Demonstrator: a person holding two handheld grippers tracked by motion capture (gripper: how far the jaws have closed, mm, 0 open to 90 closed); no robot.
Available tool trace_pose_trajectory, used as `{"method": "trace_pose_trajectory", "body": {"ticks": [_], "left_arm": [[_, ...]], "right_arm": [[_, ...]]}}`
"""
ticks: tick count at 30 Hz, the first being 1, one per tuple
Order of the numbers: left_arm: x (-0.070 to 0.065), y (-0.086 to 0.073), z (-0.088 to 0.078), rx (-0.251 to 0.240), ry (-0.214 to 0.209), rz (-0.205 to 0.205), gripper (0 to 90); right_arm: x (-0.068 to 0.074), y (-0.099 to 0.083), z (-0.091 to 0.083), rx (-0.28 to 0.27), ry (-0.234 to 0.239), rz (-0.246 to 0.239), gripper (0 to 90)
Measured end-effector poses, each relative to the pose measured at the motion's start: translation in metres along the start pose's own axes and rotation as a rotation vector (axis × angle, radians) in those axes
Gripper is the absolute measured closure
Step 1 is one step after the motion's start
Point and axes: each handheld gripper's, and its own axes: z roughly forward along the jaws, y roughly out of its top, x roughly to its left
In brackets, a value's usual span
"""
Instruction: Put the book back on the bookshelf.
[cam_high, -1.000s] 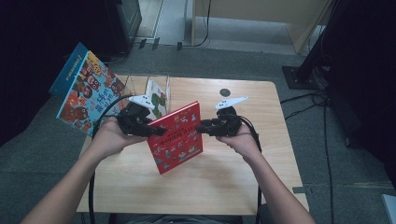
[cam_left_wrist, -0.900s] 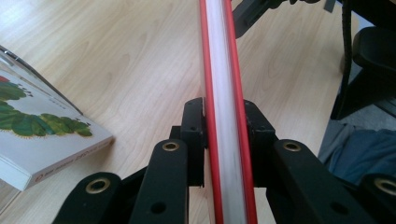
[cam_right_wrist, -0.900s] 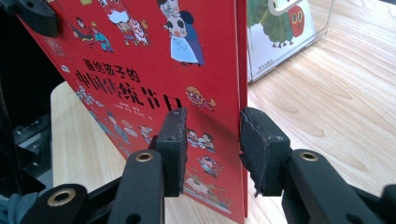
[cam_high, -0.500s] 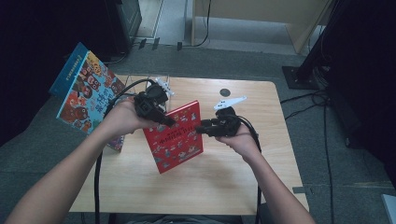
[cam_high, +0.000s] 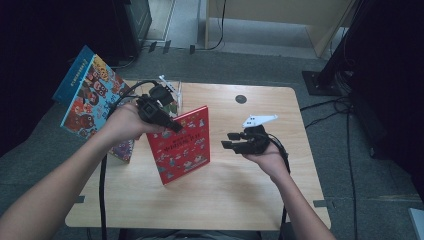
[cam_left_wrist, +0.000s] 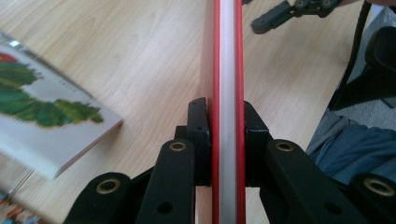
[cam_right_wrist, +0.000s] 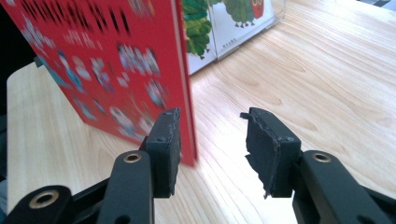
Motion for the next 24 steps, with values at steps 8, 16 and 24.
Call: {"method": "trace_pose_trajectory", "body": {"ticks": [8, 16, 24], "left_arm": [[0.018, -0.019, -0.022, -0.064, -0.01, -0.089, 79.4], [0.03, -0.04, -0.037, -0.086, -0.001, -0.174, 79.4], [0.042, -0.067, -0.051, -0.114, 0.019, -0.253, 79.3]], "right_arm": [[-0.002, -0.036, 0.007, 0.02, -0.1, -0.061, 48.9], [-0.007, -0.065, 0.025, 0.053, -0.18, -0.052, 46.7], [-0.008, -0.075, 0.045, 0.074, -0.193, -0.049, 48.2]]}}
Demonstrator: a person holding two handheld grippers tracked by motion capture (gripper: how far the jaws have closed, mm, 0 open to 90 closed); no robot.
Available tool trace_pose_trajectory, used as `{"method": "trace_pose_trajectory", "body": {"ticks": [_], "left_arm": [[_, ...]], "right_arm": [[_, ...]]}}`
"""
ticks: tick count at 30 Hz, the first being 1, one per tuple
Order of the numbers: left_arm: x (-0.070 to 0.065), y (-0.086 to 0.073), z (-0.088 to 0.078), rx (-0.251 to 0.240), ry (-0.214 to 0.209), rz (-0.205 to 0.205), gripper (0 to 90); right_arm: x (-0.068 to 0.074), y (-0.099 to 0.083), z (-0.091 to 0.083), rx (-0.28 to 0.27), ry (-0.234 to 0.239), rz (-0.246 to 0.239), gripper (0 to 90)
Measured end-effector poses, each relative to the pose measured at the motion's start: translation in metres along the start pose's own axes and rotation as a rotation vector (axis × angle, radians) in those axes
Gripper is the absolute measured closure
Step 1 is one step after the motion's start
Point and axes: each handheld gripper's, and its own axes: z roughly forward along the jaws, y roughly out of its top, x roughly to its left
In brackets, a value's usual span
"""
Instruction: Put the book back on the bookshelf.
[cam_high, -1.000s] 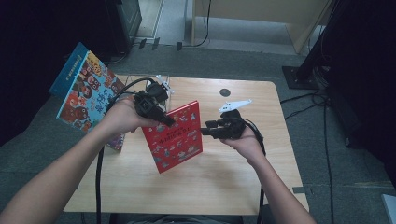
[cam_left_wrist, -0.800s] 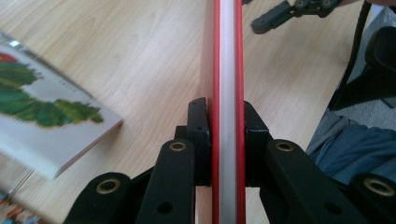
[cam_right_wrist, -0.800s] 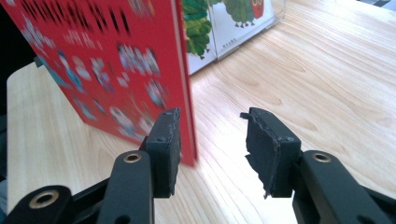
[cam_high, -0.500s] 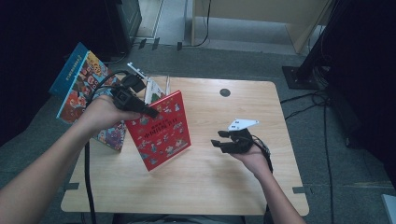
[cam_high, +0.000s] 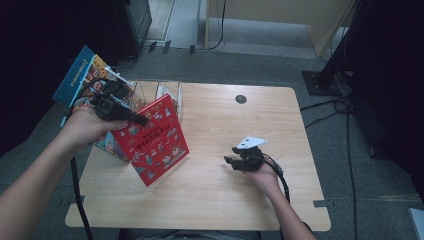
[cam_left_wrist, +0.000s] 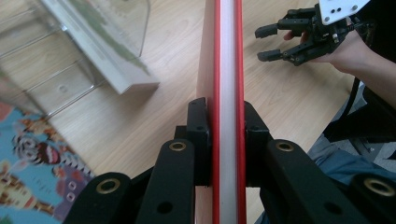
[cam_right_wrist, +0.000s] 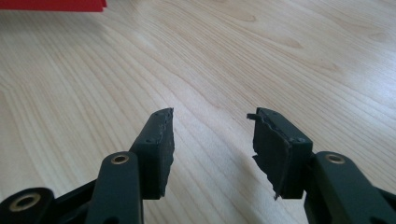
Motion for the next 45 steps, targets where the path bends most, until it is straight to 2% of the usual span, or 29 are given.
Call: {"method": "trace_pose_trajectory", "body": {"ticks": [7, 11, 13, 14, 19, 24, 27, 30, 34, 37, 39, 45], "left_arm": [[0.015, -0.02, -0.016, -0.059, -0.012, -0.066, 79.4], [0.025, -0.029, -0.026, -0.09, 0.015, -0.116, 79.3], [0.03, -0.033, -0.031, -0.098, 0.026, -0.152, 79.3], [0.032, -0.034, -0.033, -0.097, 0.028, -0.164, 79.3], [0.04, -0.04, -0.041, -0.098, 0.043, -0.203, 79.3], [0.047, -0.047, -0.05, -0.109, 0.04, -0.24, 79.3], [0.05, -0.05, -0.054, -0.106, 0.054, -0.243, 79.3], [0.054, -0.051, -0.056, -0.11, 0.066, -0.263, 79.3], [0.064, -0.052, -0.06, -0.13, 0.083, -0.322, 79.3], [0.071, -0.048, -0.062, -0.145, 0.115, -0.359, 79.3], [0.072, -0.045, -0.061, -0.159, 0.133, -0.35, 79.2], [0.081, -0.035, -0.054, -0.169, 0.148, -0.389, 79.4]], "right_arm": [[-0.005, -0.003, 0.01, -0.013, -0.034, 0.01, 47.4], [-0.011, -0.005, 0.015, -0.002, -0.035, -0.01, 47.8], [-0.013, -0.007, 0.018, 0.012, -0.041, -0.02, 47.3], [-0.013, -0.008, 0.019, 0.003, -0.037, -0.013, 47.2], [-0.014, -0.01, 0.021, -0.017, -0.04, -0.009, 46.0], [-0.013, -0.009, 0.022, -0.014, -0.06, 0.003, 39.4], [-0.014, -0.008, 0.024, 0.003, -0.096, 0.035, 22.6], [-0.014, -0.008, 0.024, 0.006, -0.104, 0.043, 21.8], [-0.014, -0.008, 0.024, 0.006, -0.104, 0.044, 21.8], [-0.014, -0.008, 0.024, 0.006, -0.104, 0.044, 21.8], [-0.015, -0.008, 0.024, 0.006, -0.105, 0.042, 21.8], [-0.014, -0.008, 0.024, 0.006, -0.104, 0.043, 22.0]]}}
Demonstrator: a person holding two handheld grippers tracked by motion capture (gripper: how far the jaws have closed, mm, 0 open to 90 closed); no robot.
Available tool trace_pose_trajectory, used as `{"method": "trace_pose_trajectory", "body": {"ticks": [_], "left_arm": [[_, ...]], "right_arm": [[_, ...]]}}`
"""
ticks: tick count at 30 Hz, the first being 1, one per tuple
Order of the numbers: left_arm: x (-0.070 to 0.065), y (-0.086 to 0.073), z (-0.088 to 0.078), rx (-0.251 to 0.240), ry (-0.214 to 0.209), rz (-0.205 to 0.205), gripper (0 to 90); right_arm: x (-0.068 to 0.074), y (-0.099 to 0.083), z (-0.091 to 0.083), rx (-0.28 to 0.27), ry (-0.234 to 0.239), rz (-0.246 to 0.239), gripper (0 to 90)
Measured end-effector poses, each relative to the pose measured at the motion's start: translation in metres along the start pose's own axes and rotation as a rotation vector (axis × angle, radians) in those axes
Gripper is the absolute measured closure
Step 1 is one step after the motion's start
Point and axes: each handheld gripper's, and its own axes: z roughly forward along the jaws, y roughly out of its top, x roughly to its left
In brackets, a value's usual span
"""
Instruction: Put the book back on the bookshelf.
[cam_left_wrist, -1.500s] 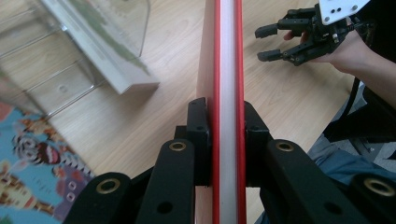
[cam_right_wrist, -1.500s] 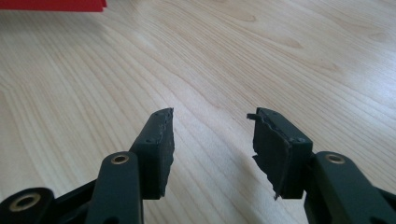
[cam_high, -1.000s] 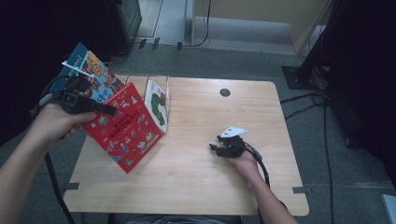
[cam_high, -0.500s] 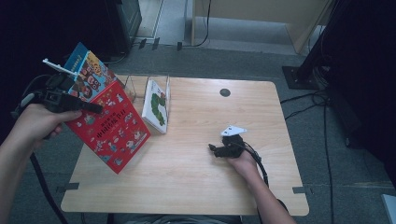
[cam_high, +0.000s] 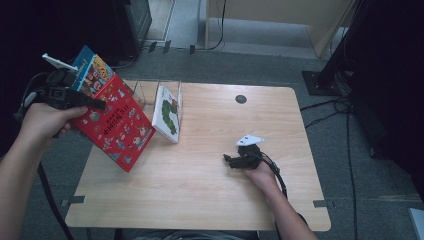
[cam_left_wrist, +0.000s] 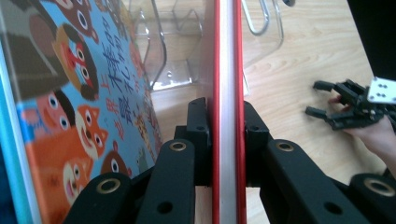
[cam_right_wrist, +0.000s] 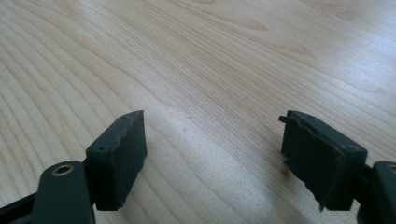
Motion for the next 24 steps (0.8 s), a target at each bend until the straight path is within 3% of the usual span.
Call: {"method": "trace_pose_trajectory", "body": {"ticks": [6, 12, 19, 24], "left_arm": [[-0.002, 0.011, 0.009, -0.014, 0.045, -0.024, 79.2], [-0.002, 0.02, 0.019, -0.027, 0.051, -0.054, 79.2], [0.0, 0.029, 0.034, -0.057, 0.057, -0.07, 79.2], [0.0, 0.035, 0.046, -0.053, 0.073, -0.071, 79.2]], "right_arm": [[0.0, 0.0, 0.0, -0.002, -0.002, 0.002, 22.3], [0.001, 0.0, 0.0, -0.003, -0.002, 0.001, 22.8], [0.001, 0.0, 0.0, -0.003, 0.0, -0.001, 23.2], [0.001, 0.0, 0.0, -0.004, -0.001, -0.002, 23.7]]}}
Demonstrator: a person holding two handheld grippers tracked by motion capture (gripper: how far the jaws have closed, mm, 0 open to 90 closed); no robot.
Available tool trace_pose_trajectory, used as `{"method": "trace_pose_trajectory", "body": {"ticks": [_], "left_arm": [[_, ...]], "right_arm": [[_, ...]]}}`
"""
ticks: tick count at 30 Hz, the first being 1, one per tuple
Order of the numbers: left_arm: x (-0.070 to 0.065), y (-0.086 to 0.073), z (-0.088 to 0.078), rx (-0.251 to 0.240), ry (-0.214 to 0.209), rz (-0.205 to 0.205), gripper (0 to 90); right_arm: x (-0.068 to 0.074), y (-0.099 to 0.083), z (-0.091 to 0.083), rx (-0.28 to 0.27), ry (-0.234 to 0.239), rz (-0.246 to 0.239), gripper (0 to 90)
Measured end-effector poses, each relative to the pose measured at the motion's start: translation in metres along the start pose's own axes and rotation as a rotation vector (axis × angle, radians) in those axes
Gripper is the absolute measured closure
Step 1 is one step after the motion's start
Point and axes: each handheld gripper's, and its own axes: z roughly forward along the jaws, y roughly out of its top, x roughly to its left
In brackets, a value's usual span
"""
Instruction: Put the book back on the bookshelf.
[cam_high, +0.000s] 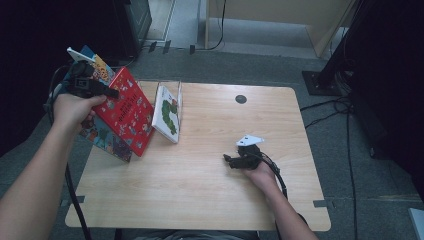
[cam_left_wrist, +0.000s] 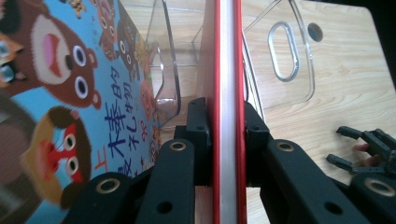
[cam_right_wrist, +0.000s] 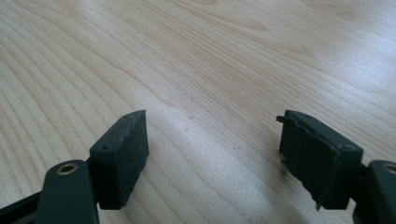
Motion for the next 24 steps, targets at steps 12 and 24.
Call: {"method": "trace_pose_trajectory", "body": {"ticks": [12, 24], "left_arm": [[0.001, 0.005, 0.006, 0.036, -0.004, 0.014, 78.3], [0.001, 0.012, 0.015, 0.198, -0.03, 0.034, 76.0]], "right_arm": [[0.001, 0.0, -0.001, 0.0, 0.005, -0.002, 25.8], [0.001, 0.0, -0.001, 0.0, 0.008, -0.003, 26.6]]}}
